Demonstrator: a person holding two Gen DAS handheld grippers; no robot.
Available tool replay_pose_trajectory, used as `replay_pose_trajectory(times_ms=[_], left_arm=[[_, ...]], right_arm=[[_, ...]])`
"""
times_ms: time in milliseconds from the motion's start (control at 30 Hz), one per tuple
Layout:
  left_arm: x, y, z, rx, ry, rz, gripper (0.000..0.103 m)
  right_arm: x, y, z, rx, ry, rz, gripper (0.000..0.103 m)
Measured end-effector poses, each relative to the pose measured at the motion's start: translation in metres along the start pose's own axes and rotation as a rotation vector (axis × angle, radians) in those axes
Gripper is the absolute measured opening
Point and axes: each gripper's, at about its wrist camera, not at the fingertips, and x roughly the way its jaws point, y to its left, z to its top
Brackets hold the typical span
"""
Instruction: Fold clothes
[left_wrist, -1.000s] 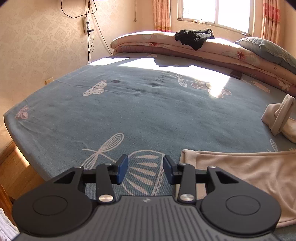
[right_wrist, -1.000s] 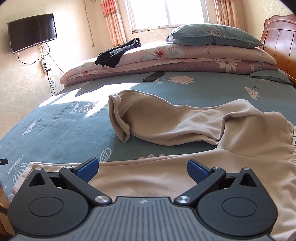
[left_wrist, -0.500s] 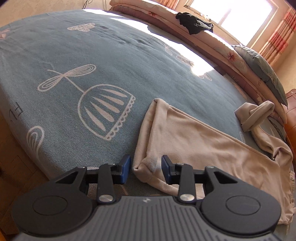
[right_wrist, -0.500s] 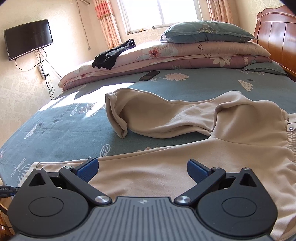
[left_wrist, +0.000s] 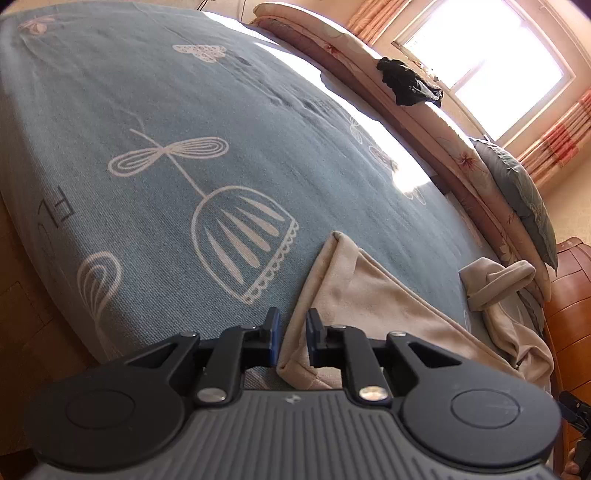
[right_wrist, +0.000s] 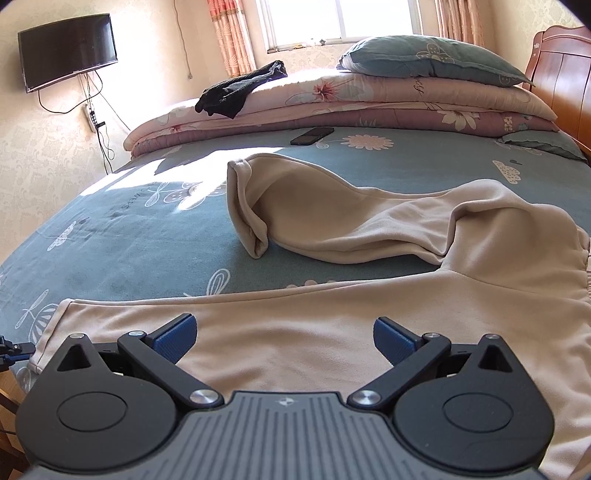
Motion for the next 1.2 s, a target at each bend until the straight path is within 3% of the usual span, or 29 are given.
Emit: replay_pose_trajectory(times_ms=[133, 200, 267, 433, 567, 600, 667, 700, 800, 933, 1033, 1200], left_arm=[[-0.005, -0.027, 0.004, 0.111, -0.014, -0.098, 0.013], [0.003, -0.034, 0.002, 0.148, 0.012, -0.084, 0.014], [0.014, -0.029, -0.002, 0.148, 0.036, -0.018, 0.014], [0.014, -0.01, -0.001, 0.083, 0.048, -0.031, 0.012], [-0.001, -0.035, -0.001, 0.215, 0.002, -0.034, 0.021], [-0.002, -0.042, -0.002, 0.254, 0.0, -0.031, 0.023], [0.0, -0.054, -0.009, 0.346, -0.006, 0.023, 0.024], [0.002, -0.06, -0.013, 0.392, -0.009, 0.051, 0.025], [0.007, -0.069, -0.024, 0.493, 0.003, 0.107, 0.026], [0.005, -0.073, -0.041, 0.591, -0.005, 0.129, 0.026], [0.003, -0.074, -0.048, 0.653, -0.006, 0.112, 0.03], [0.005, -0.066, -0.047, 0.636, -0.012, 0.082, 0.031]], right_arm=[[0.001, 0.002, -0.001, 0.006, 0.007, 0.01, 0.103], [0.001, 0.002, -0.002, 0.003, 0.009, 0.007, 0.103], [0.002, 0.001, -0.003, 0.004, 0.012, 0.005, 0.103], [0.0, -0.007, -0.005, 0.015, 0.02, -0.003, 0.103], [0.005, -0.005, 0.009, 0.017, 0.03, 0.07, 0.101], [0.008, 0.002, 0.017, 0.007, 0.033, 0.114, 0.098], [0.017, 0.024, 0.037, -0.041, 0.041, 0.232, 0.071], [0.023, 0.041, 0.047, -0.085, 0.046, 0.309, 0.064], [0.046, 0.106, 0.071, -0.277, 0.037, 0.48, 0.046], [0.093, 0.204, 0.072, -0.552, 0.092, 0.622, 0.01], [0.127, 0.266, 0.052, -0.736, 0.131, 0.698, 0.005], [0.165, 0.314, 0.01, -0.895, 0.196, 0.761, 0.005]])
